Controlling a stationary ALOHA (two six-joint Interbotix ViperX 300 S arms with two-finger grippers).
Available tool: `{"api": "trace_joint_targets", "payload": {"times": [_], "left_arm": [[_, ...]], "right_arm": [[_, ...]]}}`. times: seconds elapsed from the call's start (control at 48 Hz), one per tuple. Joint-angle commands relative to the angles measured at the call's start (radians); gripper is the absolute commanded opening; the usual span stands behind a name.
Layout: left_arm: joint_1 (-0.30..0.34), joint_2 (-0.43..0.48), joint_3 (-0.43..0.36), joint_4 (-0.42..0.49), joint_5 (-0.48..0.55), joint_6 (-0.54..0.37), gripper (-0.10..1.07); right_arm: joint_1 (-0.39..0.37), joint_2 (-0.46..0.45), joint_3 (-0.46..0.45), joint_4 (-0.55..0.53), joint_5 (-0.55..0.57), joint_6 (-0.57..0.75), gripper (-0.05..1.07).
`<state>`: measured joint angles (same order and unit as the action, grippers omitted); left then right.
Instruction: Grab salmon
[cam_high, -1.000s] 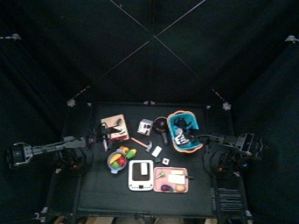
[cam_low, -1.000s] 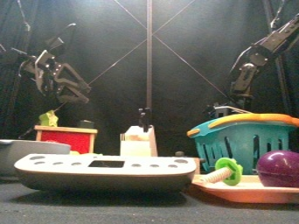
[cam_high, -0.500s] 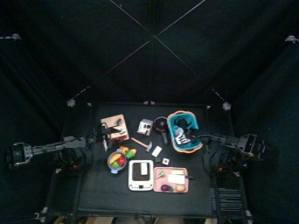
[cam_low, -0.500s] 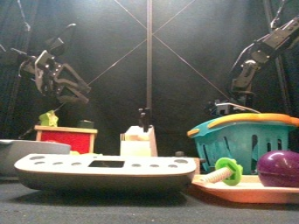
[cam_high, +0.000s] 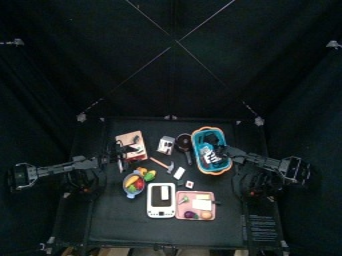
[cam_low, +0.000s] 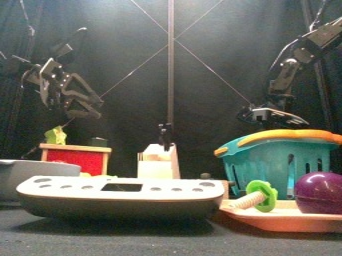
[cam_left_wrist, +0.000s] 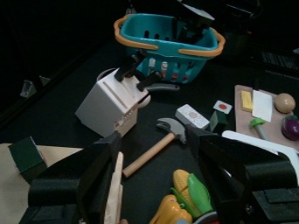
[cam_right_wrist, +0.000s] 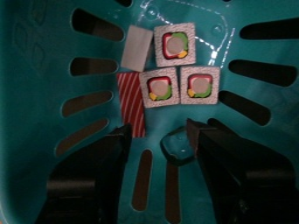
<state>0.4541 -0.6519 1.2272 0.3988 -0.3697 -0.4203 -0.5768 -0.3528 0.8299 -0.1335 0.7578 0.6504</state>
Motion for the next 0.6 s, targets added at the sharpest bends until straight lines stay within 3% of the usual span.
{"api": "trace_joint_targets", "payload": {"times": [0.0,0.208,0.583], "left_arm": [[0.005,0.002,-0.012,-0.002,-0.005,-0.002,0.94],[0.005,0.002,-0.012,-0.002,-0.005,-0.002,0.94],[0.009,0.002,-0.011,-0.002,-0.005,-0.002,0.94]], "right_arm": [[-0.008,-0.048,-0.008,0.003,-0.002,0.002,0.87],[0.031,-0.025,0.038,0.098,-0.064,-0.014,0.87],[0.083,0.103,0.055,0.121,-0.184,-0.015,0.87]]}}
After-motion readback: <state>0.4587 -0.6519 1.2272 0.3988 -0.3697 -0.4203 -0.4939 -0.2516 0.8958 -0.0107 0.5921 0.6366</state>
